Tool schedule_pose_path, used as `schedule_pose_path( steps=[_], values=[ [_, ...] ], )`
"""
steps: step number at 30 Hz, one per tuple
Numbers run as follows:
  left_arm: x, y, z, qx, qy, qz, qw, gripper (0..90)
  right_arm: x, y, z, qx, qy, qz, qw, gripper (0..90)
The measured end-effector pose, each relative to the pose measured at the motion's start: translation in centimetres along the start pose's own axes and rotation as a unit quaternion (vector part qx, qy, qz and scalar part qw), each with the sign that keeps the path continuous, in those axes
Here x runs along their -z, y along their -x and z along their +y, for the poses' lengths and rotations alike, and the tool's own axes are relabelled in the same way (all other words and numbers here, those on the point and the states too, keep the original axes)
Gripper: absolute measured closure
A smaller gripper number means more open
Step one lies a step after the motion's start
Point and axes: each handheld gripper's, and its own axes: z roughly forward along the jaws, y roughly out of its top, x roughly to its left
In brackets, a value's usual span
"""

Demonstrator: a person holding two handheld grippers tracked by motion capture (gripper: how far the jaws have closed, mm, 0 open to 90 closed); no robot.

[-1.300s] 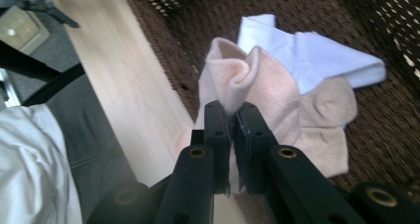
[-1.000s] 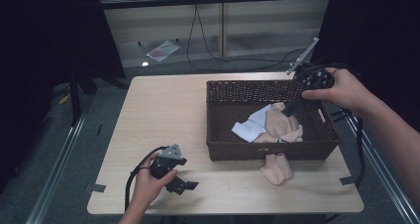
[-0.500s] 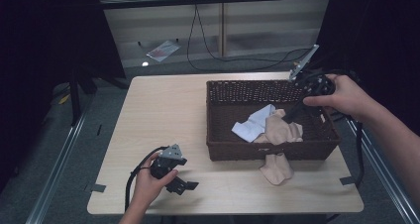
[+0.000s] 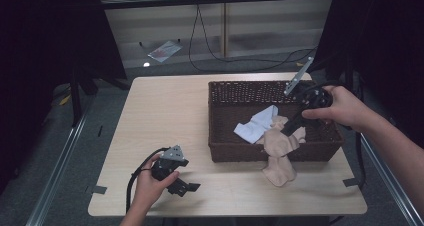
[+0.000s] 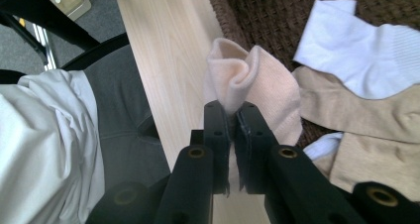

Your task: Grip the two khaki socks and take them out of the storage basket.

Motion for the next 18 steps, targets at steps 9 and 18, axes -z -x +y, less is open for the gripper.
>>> schedule_pose_path(
  steps=[9,18],
  values=[
    [0.0,0.0,0.0,0.002,-0.002,0.0,1.0,3.9,-1.6,-0.3,-0.5,0.007,-0.009,0.009,0.9999,84.8],
    [0.0,0.0,0.0,0.001,-0.004,0.0,1.0,3.9,-4.0,-0.9,-1.2,0.022,-0.027,0.003,0.9994,84.7]
  ],
)
